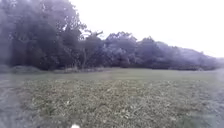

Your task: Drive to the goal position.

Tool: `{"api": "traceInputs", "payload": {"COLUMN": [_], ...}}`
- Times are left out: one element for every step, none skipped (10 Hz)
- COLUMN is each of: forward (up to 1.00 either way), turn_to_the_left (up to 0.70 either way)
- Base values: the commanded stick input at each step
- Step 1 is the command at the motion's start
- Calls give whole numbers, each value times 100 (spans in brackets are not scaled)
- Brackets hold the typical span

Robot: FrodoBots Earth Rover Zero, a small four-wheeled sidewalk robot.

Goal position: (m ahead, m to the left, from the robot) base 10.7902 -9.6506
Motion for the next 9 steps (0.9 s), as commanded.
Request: {"api": "traceInputs", "payload": {"forward": [0,0,4,36,68,70,70,70,70], "turn_to_the_left": [0,0,0,0,0,0,0,0,0]}}
